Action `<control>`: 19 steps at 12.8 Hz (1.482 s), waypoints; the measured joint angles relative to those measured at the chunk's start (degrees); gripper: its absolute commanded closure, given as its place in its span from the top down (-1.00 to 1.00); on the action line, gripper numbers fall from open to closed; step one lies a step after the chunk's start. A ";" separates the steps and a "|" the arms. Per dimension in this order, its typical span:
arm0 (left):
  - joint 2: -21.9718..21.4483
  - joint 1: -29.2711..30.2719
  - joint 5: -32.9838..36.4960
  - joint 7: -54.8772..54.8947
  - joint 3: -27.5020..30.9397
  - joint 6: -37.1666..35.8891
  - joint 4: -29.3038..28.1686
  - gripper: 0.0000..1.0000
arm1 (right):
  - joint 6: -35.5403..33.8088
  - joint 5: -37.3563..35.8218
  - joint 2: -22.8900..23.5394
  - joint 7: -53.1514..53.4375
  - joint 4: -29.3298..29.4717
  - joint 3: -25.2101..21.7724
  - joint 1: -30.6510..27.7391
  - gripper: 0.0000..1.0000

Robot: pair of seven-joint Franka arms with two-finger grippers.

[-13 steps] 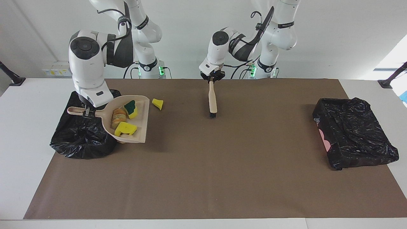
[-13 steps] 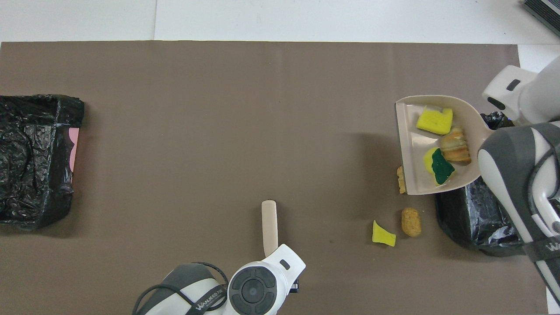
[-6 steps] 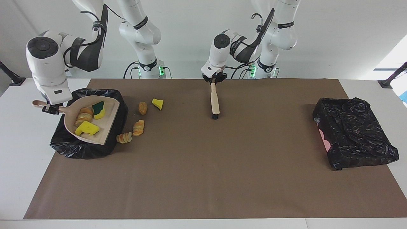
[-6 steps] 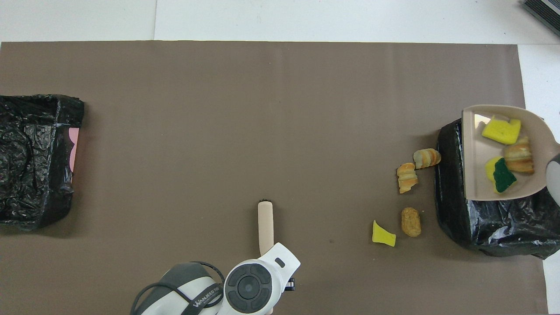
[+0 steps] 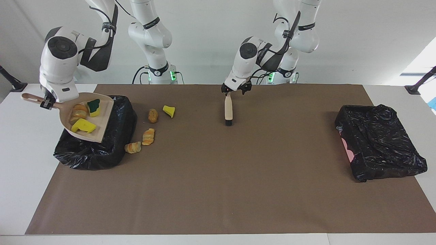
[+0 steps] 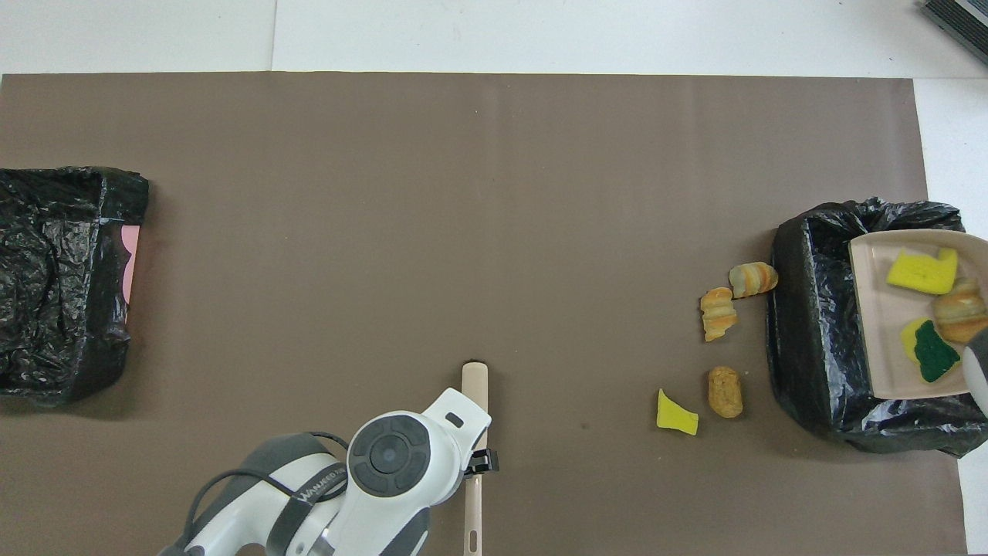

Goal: Sweep and dump trash in bin
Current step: 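Tip the dustpan with the right gripper to dump pieces into the bin, then lift the emptied dustpan off the bin with the right gripper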

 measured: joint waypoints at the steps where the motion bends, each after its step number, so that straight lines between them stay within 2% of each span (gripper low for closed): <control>1: 0.00 2.49 0.77 0.04 0.10 -0.08 0.27 1.00 | -0.04 -2.61 -0.15 0.87 -0.23 -0.01 -0.01 -1.00; 4: -0.01 8.81 5.58 0.11 0.30 -0.42 0.76 1.00 | -0.01 -8.39 -1.59 5.99 -2.22 0.04 0.16 -1.00; 7: 0.02 13.65 10.56 0.57 0.31 -0.61 0.77 1.00 | -0.14 -14.49 -4.65 14.40 -6.16 0.34 3.03 -1.00; 10: 0.19 19.30 11.52 5.28 0.37 -0.67 0.89 1.00 | -0.15 -15.71 -8.32 16.45 -9.85 0.29 2.75 -1.00; 14: 0.05 29.10 11.76 16.56 0.48 -0.89 2.49 1.00 | -0.22 -16.79 -11.13 16.45 -10.05 0.08 1.58 -1.00; 16: -0.46 33.88 12.45 23.01 0.51 -3.97 4.36 1.00 | -0.28 -16.80 -11.45 16.45 -10.07 0.06 1.51 -1.00; 19: -2.10 40.18 12.77 32.60 0.60 -12.40 9.87 1.00 | -0.23 -16.10 -11.54 16.45 -9.89 0.22 1.78 -1.00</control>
